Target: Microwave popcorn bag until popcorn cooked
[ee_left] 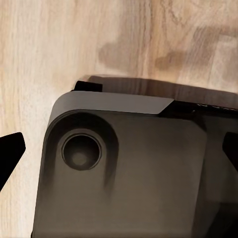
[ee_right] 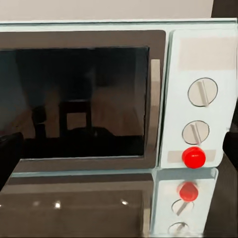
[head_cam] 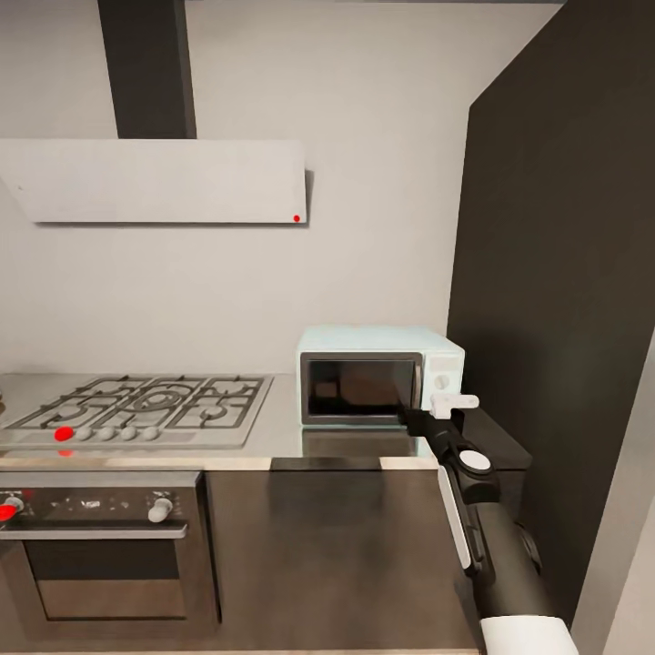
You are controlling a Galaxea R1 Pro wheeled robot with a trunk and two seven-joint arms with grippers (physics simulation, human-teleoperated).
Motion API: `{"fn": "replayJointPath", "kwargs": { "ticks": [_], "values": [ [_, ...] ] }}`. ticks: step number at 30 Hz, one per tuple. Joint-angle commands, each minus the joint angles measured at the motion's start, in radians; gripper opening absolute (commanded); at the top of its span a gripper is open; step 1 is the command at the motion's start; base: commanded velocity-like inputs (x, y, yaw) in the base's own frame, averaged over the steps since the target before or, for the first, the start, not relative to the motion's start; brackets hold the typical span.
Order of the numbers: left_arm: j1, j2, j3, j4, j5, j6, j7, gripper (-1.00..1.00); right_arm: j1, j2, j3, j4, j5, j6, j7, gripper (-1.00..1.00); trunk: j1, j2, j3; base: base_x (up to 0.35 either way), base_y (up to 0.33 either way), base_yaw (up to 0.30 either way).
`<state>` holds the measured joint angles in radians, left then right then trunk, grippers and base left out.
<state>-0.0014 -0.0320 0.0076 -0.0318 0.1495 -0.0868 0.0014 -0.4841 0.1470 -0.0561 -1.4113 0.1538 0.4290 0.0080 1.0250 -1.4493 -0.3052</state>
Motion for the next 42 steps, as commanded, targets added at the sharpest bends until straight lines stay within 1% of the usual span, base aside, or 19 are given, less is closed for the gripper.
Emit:
{"fn": "replayJointPath", "kwargs": {
  "ticks": [1, 2, 4, 12, 14, 21, 31, 42],
  "values": [
    [0.0, 0.0, 0.0, 0.0, 0.007, -0.002, 0.0, 1.0, -0.001, -0.008, -0.001, 0.011, 0.009, 0.008, 0.001, 1.0, 0.0, -0.001, -0.001, 0.0, 0.0, 0.0],
    [0.0, 0.0, 0.0, 0.0, 0.007, -0.002, 0.0, 1.0, -0.001, -0.02, 0.0, 0.036, 0.009, 0.008, 0.002, 1.0, 0.0, -0.001, -0.001, 0.0, 0.0, 0.0],
    [0.0, 0.0, 0.0, 0.0, 0.007, -0.002, 0.0, 1.0, -0.001, -0.024, 0.001, 0.048, 0.009, 0.008, 0.001, 1.0, 0.0, -0.001, -0.001, 0.0, 0.0, 0.0],
    [0.0, 0.0, 0.0, 0.0, 0.007, -0.002, 0.0, 1.0, -0.001, -0.025, 0.0, 0.054, 0.009, 0.008, 0.001, 1.0, 0.0, -0.001, -0.001, 0.0, 0.0, 0.0],
    [0.0, 0.0, 0.0, 0.0, 0.007, -0.002, 0.0, 1.0, -0.001, -0.025, -0.014, 0.054, 0.009, 0.008, 0.001, 1.0, 0.0, -0.001, -0.001, 0.003, 0.0, 0.0],
    [0.0, 0.003, 0.0, 0.0, 0.007, -0.002, 0.0, 1.0, -0.001, -0.026, -0.035, 0.055, 0.009, 0.007, 0.001, 1.0, 0.0, -0.001, -0.001, 0.103, 0.0, 0.0],
    [0.0, 0.001, 0.0, -0.001, 0.007, -0.002, 0.0, 1.0, -0.001, -0.026, -0.036, 0.077, 0.009, 0.005, 0.001, 1.0, 0.0, -0.001, -0.001, 0.006, 0.0, 0.0],
    [0.0, 0.004, 0.0, 0.0, 0.007, -0.002, 0.0, 1.0, -0.001, -0.027, -0.042, 0.077, 0.009, 0.003, 0.001, 1.0, 0.0, -0.001, -0.001, 0.127, 0.0, 0.0]
  ]
}}
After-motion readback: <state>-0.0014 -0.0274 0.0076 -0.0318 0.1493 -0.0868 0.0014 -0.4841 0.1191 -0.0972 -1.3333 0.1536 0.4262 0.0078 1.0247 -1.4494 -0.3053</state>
